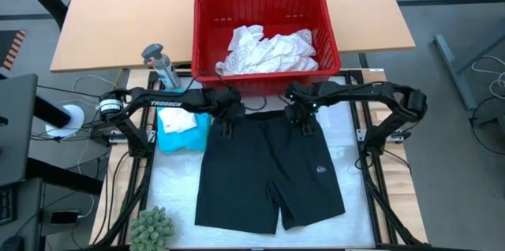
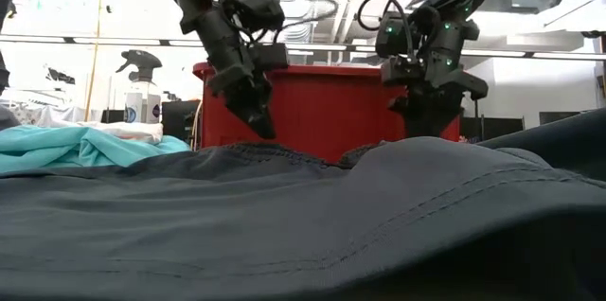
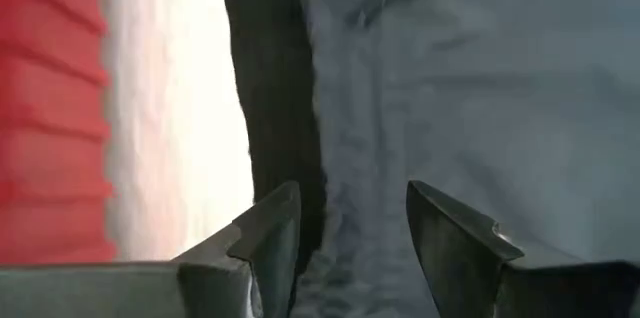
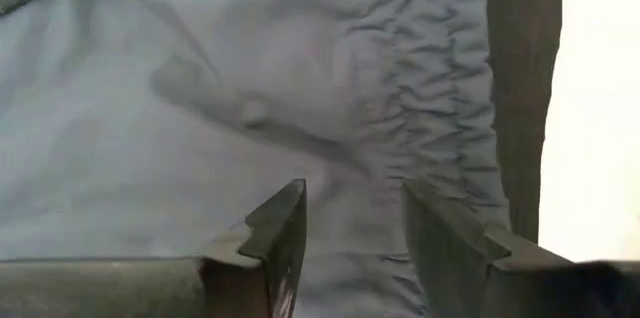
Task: Fold laundry
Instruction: Fold the black shorts
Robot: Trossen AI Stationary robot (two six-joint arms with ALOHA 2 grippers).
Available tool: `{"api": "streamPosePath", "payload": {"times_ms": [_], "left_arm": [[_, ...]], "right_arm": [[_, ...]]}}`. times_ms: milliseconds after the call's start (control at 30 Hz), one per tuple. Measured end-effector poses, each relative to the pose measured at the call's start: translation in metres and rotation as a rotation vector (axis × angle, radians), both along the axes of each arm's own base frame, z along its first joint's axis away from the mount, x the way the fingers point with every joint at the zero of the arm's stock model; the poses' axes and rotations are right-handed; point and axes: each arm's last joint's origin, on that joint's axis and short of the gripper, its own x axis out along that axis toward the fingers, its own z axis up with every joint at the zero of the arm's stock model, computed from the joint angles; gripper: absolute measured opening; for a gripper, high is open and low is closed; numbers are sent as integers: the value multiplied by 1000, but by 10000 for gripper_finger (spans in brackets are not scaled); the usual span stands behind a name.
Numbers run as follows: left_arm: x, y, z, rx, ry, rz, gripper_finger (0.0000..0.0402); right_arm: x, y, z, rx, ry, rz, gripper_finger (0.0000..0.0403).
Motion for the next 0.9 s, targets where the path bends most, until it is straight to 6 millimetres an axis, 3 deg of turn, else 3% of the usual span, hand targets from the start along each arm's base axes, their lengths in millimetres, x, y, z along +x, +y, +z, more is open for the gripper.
{"api": "streamPosePath", "payload": {"times_ms": [100,233,400,667,900], "left_arm": [[3,3,5,-19,-65,17,174],[2,6,11,-83,-92,-22,174],[2,11,4,-89,-54,-24,174],[3,13,-1,-91,-43,-33,174],[-1,13,-12,-126,41,-65,174]], "right_arm": [[-1,1,5,-5,-21,3,176],[8,-3,27,-35,-104,11,183],[21,-8,46,-89,-178,63,205],[32,-13,17,-71,-78,122,227],[35,-20,-12,-15,35,123,217]]}}
